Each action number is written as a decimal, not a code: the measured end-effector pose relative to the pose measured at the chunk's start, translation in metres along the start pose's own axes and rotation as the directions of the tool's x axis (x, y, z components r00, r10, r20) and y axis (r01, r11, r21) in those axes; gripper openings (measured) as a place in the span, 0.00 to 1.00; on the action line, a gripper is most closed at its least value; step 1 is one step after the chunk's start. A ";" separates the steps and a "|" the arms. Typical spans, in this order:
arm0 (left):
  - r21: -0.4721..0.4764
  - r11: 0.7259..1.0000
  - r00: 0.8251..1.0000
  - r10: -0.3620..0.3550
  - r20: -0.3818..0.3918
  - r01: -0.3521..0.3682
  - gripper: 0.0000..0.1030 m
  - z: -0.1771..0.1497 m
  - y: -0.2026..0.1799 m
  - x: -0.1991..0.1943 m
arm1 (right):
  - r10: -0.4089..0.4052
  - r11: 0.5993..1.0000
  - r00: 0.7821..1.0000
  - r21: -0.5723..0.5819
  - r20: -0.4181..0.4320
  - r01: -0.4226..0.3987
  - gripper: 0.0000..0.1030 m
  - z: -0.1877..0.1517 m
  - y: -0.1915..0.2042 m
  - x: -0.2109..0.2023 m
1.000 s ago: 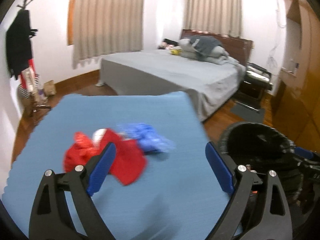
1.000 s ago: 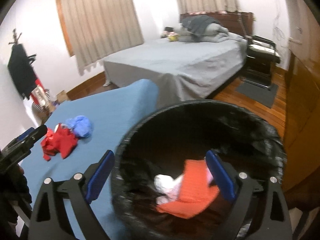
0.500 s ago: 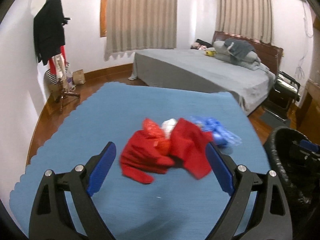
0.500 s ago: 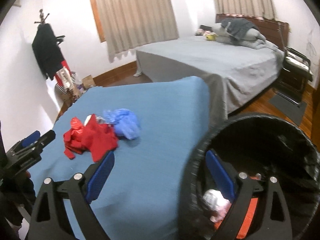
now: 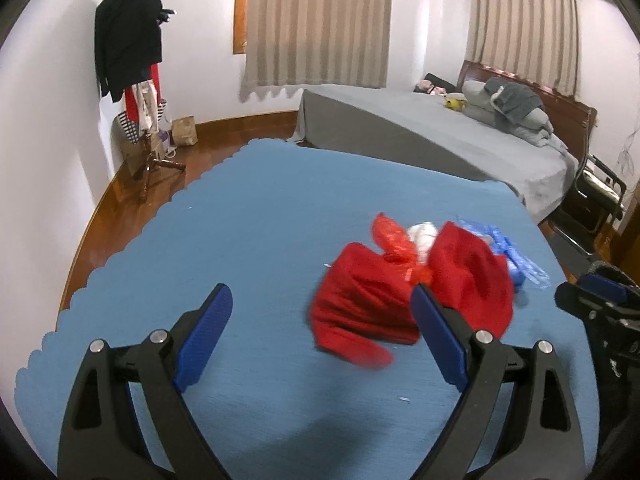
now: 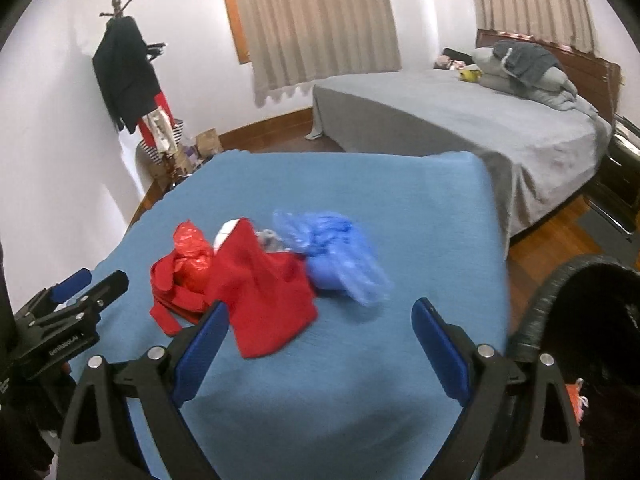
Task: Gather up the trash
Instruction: 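Return both tools to the mat and grasp the red cloth with the right tool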
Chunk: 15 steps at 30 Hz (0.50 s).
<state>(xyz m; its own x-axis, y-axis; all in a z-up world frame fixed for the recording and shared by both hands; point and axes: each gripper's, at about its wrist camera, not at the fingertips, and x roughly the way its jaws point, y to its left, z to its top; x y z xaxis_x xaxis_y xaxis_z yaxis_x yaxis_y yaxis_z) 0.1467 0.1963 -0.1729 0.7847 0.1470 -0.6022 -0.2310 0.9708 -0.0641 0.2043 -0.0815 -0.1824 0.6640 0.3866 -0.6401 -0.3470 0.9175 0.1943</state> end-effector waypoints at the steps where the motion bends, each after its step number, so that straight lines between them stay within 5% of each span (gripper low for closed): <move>1: -0.002 1.000 1.000 0.002 0.000 -0.002 0.85 0.000 0.003 0.001 | 0.004 1.000 1.000 -0.003 -0.004 -0.004 0.88 0.000 0.003 0.004; 15: -0.057 0.998 0.999 0.028 -0.017 -0.029 0.83 -0.004 0.042 0.015 | 0.032 0.997 0.997 -0.062 -0.068 -0.037 0.79 0.004 0.048 0.056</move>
<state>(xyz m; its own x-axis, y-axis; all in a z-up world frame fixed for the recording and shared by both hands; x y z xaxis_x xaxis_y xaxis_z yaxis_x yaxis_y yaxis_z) 0.1461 0.2379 -0.1876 0.7678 0.1707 -0.6175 -0.2857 0.9539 -0.0916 0.2276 -0.0149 -0.2055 0.6058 0.4088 -0.6825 -0.4115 0.8952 0.1709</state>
